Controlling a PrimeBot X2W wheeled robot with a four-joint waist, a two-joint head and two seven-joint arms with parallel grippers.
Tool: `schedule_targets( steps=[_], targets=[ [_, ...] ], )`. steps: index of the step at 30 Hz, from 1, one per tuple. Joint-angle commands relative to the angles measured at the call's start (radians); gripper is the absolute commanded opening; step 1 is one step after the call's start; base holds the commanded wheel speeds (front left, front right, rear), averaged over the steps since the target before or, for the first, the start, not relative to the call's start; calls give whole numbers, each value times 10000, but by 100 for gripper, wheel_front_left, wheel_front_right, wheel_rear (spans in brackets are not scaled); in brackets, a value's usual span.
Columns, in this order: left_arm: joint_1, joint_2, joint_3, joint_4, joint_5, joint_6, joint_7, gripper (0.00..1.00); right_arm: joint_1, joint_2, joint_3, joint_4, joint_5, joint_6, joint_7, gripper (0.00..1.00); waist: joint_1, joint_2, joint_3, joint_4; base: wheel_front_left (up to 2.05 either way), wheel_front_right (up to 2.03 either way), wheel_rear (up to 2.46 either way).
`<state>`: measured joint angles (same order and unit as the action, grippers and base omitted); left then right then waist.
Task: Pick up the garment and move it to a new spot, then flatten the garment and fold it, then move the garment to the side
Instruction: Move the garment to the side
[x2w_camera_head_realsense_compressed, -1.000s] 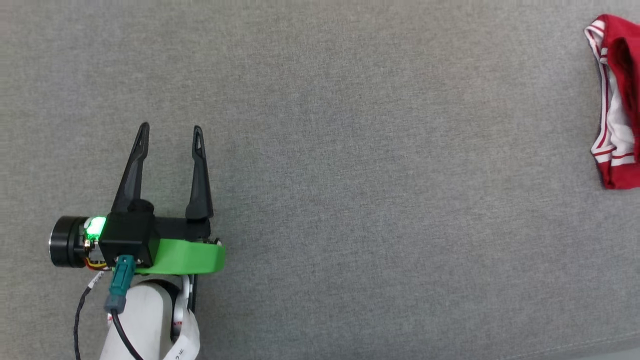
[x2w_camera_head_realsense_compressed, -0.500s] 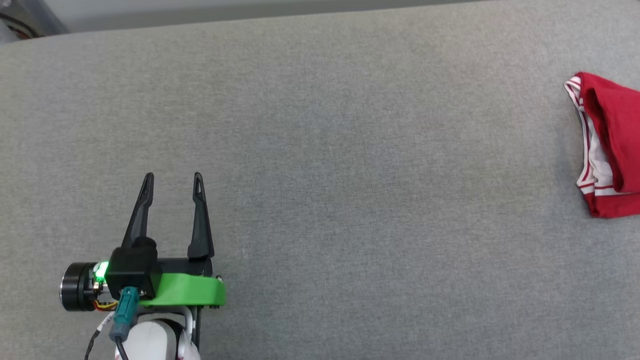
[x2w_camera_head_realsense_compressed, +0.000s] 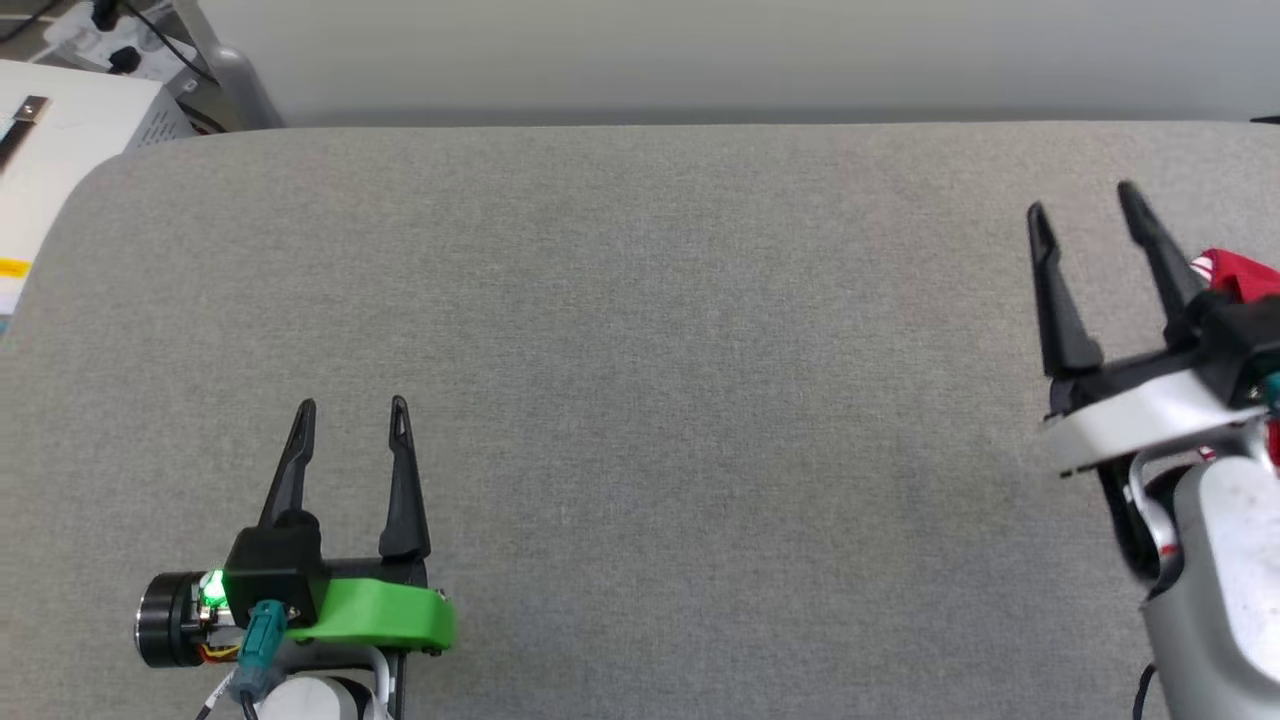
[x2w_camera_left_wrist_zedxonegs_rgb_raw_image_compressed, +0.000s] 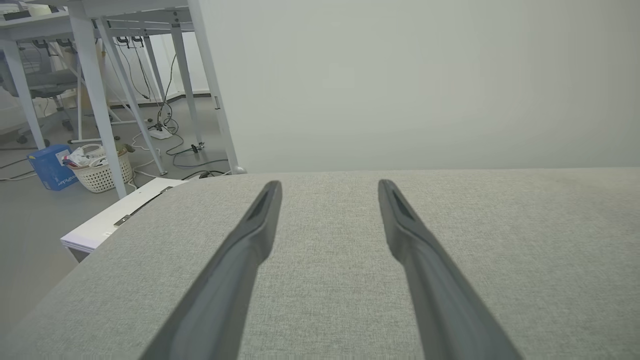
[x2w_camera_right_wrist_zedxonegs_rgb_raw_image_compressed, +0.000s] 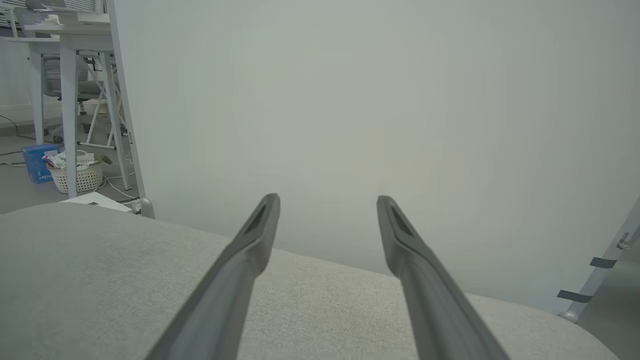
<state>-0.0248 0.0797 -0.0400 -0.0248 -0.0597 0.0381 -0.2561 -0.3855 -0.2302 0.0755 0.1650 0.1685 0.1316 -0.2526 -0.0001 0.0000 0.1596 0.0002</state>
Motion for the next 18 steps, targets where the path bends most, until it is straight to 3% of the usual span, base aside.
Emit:
schedule_targets(
  steps=[1, 9, 18],
  targets=[
    [153, -57, 15, 82, -119, -63, -57, 100, 410, 168, -12, -129, -90, -9, -87, 100, 1, 0, -391, 336, 0, 0, 0],
    [500, -112, 58, 299, -244, -175, -57, 100, 2482, 1151, -190, -522, -170, -9, -90, 100, 1, 0, -856, 341, 0, 0, 0],
    [891, -158, 90, 448, -376, -313, -57, 100, 3888, 1508, -700, -1238, -282, -9, -90, 100, 1, 0, -1176, 127, 0, 0, 0]
  ],
)
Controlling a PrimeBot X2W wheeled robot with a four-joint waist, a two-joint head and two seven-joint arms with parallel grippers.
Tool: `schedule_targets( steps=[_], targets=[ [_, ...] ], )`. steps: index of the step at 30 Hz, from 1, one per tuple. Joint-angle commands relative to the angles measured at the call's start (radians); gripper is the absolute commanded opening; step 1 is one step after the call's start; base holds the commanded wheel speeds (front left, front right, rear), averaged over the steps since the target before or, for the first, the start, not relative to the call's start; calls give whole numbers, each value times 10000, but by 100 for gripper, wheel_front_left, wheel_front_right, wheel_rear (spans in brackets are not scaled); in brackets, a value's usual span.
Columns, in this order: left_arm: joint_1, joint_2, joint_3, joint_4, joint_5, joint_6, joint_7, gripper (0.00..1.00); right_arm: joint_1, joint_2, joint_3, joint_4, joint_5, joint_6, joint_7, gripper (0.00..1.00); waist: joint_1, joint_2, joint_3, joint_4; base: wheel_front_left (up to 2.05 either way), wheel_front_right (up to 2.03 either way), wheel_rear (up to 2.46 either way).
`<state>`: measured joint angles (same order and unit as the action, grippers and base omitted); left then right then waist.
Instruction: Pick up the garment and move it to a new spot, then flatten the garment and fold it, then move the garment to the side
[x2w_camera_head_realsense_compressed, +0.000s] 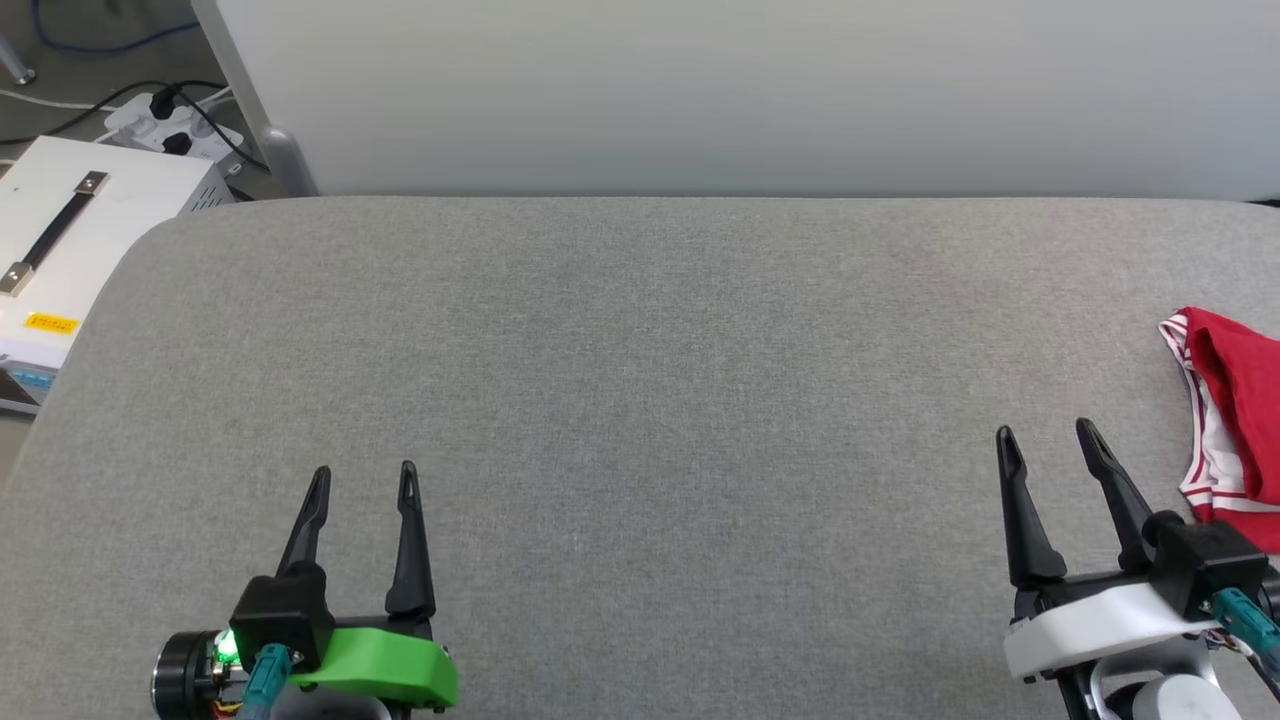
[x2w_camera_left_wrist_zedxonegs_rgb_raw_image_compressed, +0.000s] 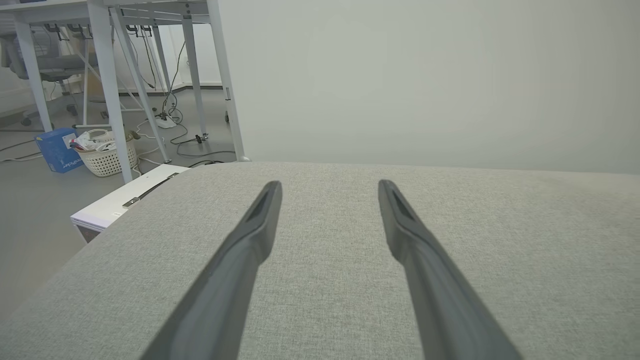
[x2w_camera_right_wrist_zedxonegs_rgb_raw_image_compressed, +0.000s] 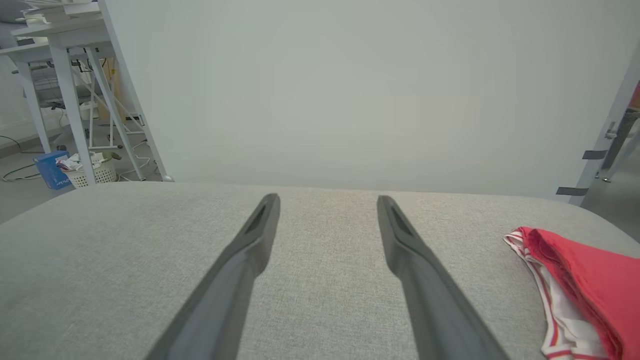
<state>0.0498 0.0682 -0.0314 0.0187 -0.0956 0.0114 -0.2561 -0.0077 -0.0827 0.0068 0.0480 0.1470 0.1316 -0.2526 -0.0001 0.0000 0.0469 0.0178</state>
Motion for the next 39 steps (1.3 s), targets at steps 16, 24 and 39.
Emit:
schedule_targets(
  steps=[16, 24, 39],
  targets=[
    [332, -44, 102, 251, 1, -271, -57, 100, 896, 252, 19, -614, -2, -9, 231, 100, 1, 0, -196, -206, 0, 0, 0],
    [183, -27, 78, 245, 27, -241, 108, 0, 757, 222, 9, -544, -61, 0, 291, 0, 1, 0, -207, -207, 0, 0, 0],
    [99, -45, 107, 191, 142, -225, 410, 0, 673, 235, -1, -536, -234, -1, 567, 0, 1, 0, -239, -203, 0, 0, 0]
  ],
)
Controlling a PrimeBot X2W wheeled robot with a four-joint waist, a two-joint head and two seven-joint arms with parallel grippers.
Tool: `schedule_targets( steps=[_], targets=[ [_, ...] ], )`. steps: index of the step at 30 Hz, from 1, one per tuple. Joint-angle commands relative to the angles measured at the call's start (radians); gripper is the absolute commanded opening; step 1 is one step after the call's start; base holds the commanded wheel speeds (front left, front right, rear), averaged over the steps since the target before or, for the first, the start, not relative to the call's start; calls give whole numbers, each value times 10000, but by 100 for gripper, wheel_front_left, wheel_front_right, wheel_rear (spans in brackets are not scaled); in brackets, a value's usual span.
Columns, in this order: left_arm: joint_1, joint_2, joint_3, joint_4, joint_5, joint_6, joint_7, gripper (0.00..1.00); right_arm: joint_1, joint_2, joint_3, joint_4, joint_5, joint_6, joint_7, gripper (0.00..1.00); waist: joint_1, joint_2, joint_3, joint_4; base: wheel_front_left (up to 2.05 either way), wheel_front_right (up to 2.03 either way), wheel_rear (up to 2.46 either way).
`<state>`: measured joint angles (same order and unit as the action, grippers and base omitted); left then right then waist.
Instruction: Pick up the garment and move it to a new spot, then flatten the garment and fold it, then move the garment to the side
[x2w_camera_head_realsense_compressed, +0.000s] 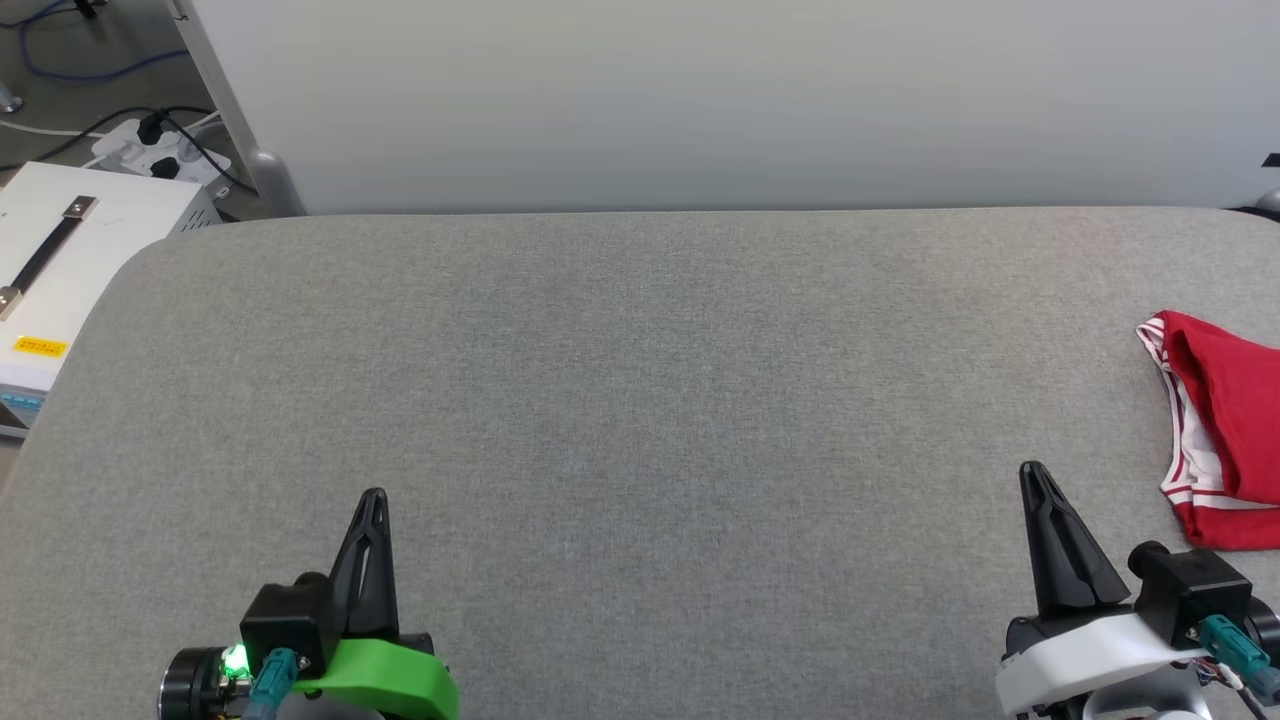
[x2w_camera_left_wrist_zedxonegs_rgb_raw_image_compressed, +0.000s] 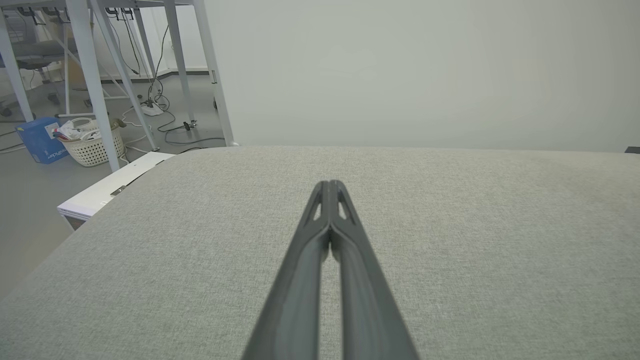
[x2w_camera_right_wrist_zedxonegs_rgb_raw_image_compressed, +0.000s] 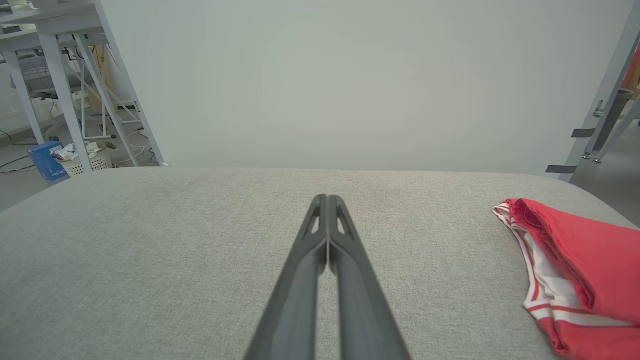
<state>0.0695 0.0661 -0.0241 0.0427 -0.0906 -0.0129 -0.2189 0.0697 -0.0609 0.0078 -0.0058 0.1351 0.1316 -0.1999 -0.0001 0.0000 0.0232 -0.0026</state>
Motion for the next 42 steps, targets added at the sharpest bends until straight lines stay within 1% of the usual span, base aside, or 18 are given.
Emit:
schedule_targets(
  steps=[1, 42],
  targets=[
    [-102, -25, 36, -51, 99, 19, 56, 0, -107, 17, -11, 3, -126, -2, 55, 0, 1, 0, -3, 1, 0, 0, 0],
    [-331, -77, 115, -196, 410, 62, 879, 0, -335, 52, -37, 24, -598, -5, 805, 0, 1, 0, -92, 11, 0, 0, 0]
  ],
)
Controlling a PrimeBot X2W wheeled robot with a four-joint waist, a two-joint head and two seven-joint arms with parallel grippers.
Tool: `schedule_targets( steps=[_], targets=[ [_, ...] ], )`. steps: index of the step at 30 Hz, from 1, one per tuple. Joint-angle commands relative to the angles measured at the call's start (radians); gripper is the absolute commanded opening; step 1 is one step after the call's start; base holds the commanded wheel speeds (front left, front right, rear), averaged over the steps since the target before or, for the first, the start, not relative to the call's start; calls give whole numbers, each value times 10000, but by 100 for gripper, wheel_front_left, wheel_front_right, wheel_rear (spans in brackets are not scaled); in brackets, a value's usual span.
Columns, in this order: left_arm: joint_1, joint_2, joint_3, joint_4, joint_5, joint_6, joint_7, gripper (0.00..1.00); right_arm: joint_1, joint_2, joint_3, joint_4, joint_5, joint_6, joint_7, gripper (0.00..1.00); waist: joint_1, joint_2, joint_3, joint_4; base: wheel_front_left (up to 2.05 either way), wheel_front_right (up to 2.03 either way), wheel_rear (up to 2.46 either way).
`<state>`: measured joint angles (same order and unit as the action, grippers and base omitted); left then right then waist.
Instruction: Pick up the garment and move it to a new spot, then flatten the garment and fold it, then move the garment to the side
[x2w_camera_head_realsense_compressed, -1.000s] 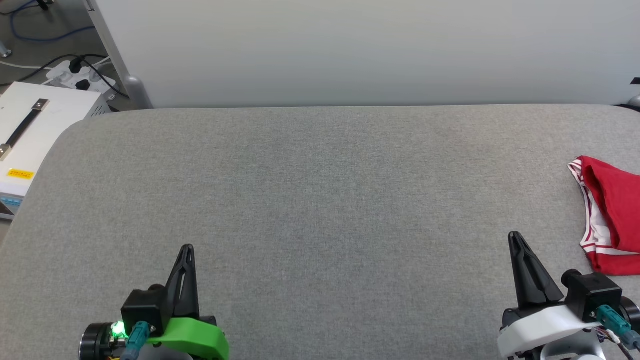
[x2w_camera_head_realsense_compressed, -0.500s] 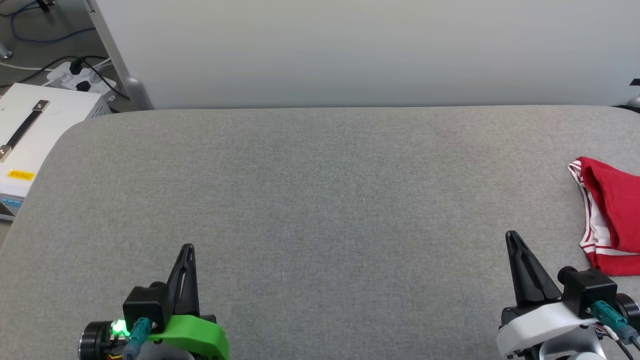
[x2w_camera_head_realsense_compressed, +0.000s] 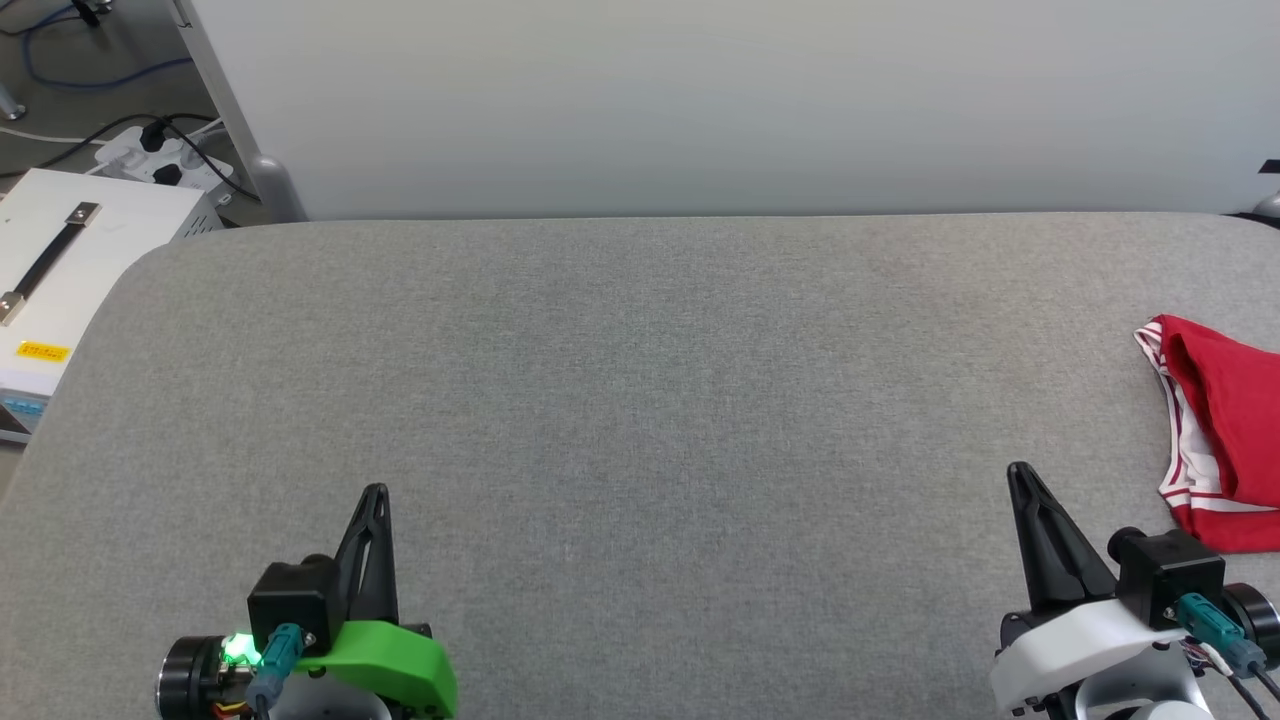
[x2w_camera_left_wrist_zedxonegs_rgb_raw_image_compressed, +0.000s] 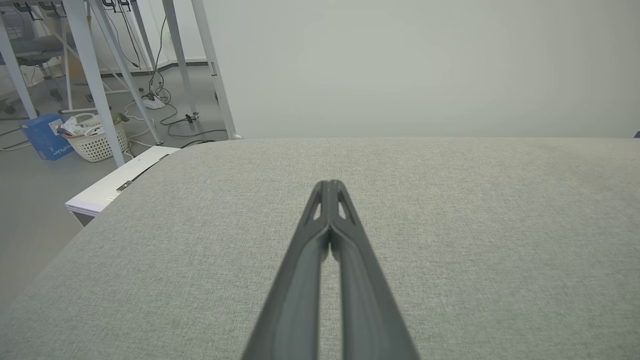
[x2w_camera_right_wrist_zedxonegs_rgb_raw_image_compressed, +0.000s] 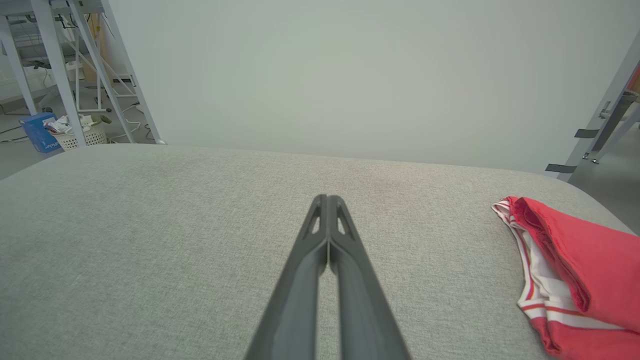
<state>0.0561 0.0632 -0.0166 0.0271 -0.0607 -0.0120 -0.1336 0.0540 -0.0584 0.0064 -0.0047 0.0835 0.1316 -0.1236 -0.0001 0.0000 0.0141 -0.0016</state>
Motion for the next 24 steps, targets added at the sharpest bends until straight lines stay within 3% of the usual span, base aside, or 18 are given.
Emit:
schedule_targets(
  steps=[1, 24],
  targets=[
    [-204, -49, 42, -45, 119, 53, 48, 0, -183, 28, -24, 14, -95, -5, 62, 0, 1, 0, -3, 0, 0, 0, 0],
    [-342, -80, 90, -133, 308, 79, 546, 0, -322, 49, -40, 26, -382, -6, 517, 0, 1, 0, -57, 6, 0, 0, 0]
  ],
)
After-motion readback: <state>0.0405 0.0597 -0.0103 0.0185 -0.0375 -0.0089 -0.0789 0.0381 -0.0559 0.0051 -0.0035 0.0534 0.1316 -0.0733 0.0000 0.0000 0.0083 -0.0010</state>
